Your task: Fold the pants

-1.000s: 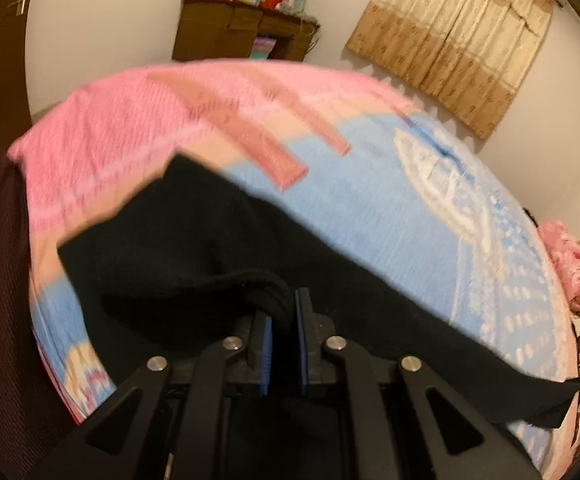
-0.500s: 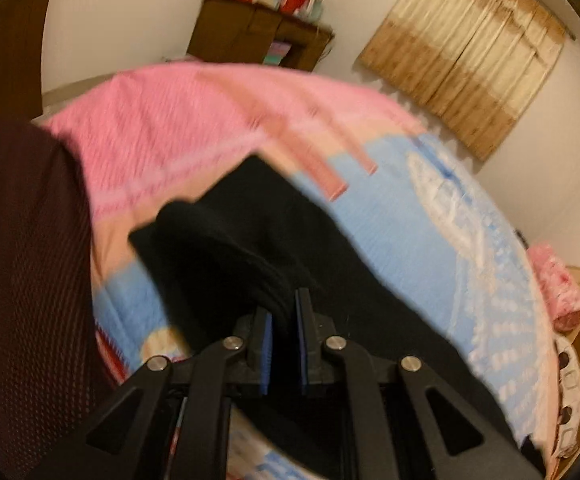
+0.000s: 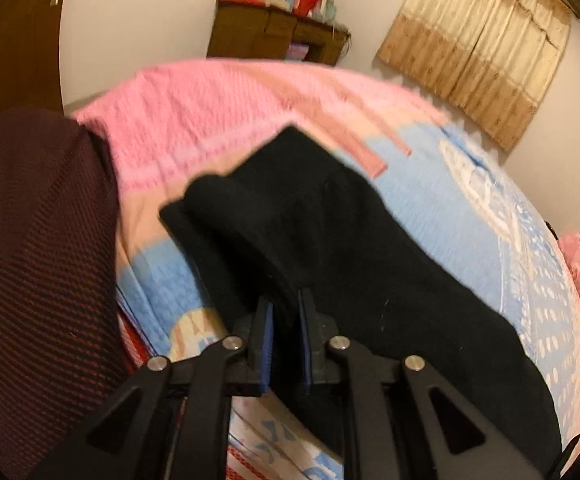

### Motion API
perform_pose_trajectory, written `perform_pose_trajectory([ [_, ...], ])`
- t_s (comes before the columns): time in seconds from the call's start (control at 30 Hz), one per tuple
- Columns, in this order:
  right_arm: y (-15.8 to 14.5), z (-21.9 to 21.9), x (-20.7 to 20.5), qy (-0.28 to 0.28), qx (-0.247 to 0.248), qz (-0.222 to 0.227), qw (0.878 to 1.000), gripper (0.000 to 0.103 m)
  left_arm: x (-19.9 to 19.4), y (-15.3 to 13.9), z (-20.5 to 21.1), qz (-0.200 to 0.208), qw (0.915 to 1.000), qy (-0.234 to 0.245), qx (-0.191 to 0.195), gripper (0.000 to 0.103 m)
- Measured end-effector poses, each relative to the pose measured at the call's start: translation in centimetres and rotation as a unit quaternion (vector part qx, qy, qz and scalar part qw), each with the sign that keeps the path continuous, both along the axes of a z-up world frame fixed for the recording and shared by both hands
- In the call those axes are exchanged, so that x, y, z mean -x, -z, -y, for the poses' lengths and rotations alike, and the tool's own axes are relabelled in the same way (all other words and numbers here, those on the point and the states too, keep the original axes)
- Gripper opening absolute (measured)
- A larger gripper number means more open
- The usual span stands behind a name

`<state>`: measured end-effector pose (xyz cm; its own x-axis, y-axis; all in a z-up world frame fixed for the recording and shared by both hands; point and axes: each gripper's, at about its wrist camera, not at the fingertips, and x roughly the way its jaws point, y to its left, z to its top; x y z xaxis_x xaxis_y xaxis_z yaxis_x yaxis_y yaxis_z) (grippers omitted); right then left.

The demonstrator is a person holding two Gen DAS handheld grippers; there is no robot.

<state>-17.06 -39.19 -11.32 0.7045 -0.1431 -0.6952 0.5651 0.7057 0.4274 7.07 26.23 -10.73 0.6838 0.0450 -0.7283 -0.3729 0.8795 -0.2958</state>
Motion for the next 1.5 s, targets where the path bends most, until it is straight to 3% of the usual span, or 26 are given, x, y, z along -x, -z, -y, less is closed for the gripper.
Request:
perform_pose_trajectory([
  [0.03,-0.9,-0.1,0.5,0.018,0.032,-0.007,0.999,0.049,0.0,-0.2,0.1,0.001,1.0000,0.001,-0.009,0.015],
  [0.1,-2.8,-1.1,0.9,0.042,0.111,-0.008,0.993,0.050,-0.3,0.1,-0.1,-0.005,0.9999,0.000,-0.008,0.015],
  [0.23,-5.3,-5.5,-2.6,-0.062,0.244,-0.002,0.968,0.052,-0.6,1.2,-0.3,-0.022,0.9997,-0.003,-0.004,0.015],
  [0.33,-4.7,-9.5,-6.0,-0.158,0.320,-0.007,0.934,0.052,-0.4,1.1,-0.2,-0.020,0.9998,-0.003,-0.006,0.015],
  [0.37,-4.1,-10.8,-7.3,-0.187,0.352,-0.010,0.917,0.052,-0.4,0.9,-0.1,-0.019,0.9998,-0.003,-0.011,0.015],
  [0.43,-2.5,-12.1,-8.6,-0.213,0.381,-0.023,0.899,0.052,-0.2,0.6,0.0,-0.016,0.9997,-0.003,-0.018,0.015],
  [0.47,-1.3,-12.3,-9.8,-0.220,0.392,-0.043,0.892,0.052,-0.1,0.6,-0.1,-0.016,0.9997,-0.003,-0.018,0.015],
  [0.53,0.0,-12.3,-10.9,-0.215,0.397,-0.065,0.890,0.052,0.0,0.6,-0.3,-0.019,0.9997,-0.004,-0.017,0.015],
  [0.57,0.2,-12.1,-10.7,-0.208,0.395,-0.051,0.893,0.052,0.1,0.6,-0.3,-0.020,0.9996,-0.004,-0.018,0.015],
  [0.6,0.1,-11.9,-10.2,-0.195,0.395,-0.042,0.896,0.041,0.1,0.6,-0.3,-0.022,0.9995,-0.004,-0.021,0.015],
  [0.63,0.1,-11.4,-10.0,-0.180,0.394,-0.046,0.900,0.009,0.2,0.6,-0.3,-0.023,0.9995,-0.005,-0.022,0.015],
  [0.67,-0.2,-10.7,-9.8,-0.164,0.383,-0.052,0.908,0.008,0.1,0.7,-0.3,-0.024,0.9994,-0.005,-0.022,0.015],
  [0.73,-1.2,-8.5,-8.1,-0.118,0.333,-0.027,0.935,0.008,0.1,0.6,-0.2,-0.026,0.9993,-0.004,-0.026,0.015],
  [0.83,-2.7,-3.1,-3.0,-0.006,0.206,0.058,0.977,0.008,-0.1,0.5,0.2,-0.028,0.9990,-0.002,-0.034,0.015],
  [0.93,-1.7,1.9,1.8,0.098,0.081,0.118,0.985,0.011,-0.3,0.7,0.3,-0.033,0.9988,-0.003,-0.037,0.015],
  [1.0,0.9,4.5,3.8,0.125,-0.021,0.137,0.982,0.011,-0.4,0.9,0.2,-0.036,0.9987,-0.005,-0.035,0.015],
  [1.03,2.6,5.6,4.5,0.141,-0.072,0.126,0.979,0.013,-0.5,1.0,0.1,-0.038,0.9987,-0.005,-0.033,0.015],
  [1.1,4.4,6.5,5.7,0.169,-0.121,0.133,0.969,0.013,-0.3,0.9,-0.1,-0.037,0.9988,-0.007,-0.031,0.015],
  [1.17,4.0,6.4,6.3,0.196,-0.111,0.135,0.965,0.013,-0.3,0.6,-0.2,-0.035,0.9987,-0.009,-0.036,0.015],
  [1.23,2.2,5.8,6.1,0.218,-0.044,0.095,0.970,0.013,-0.3,0.4,-0.5,-0.032,0.9988,-0.009,-0.036,0.015],
  [1.33,-0.7,5.4,6.2,0.244,0.031,0.074,0.966,0.013,-0.2,0.2,-0.8,-0.033,0.9985,-0.012,-0.043,0.015],
  [1.5,-4.0,1.8,2.9,0.138,0.141,0.072,0.978,0.013,0.3,-1.4,-1.6,-0.022,0.9952,-0.028,-0.091,0.015],
])
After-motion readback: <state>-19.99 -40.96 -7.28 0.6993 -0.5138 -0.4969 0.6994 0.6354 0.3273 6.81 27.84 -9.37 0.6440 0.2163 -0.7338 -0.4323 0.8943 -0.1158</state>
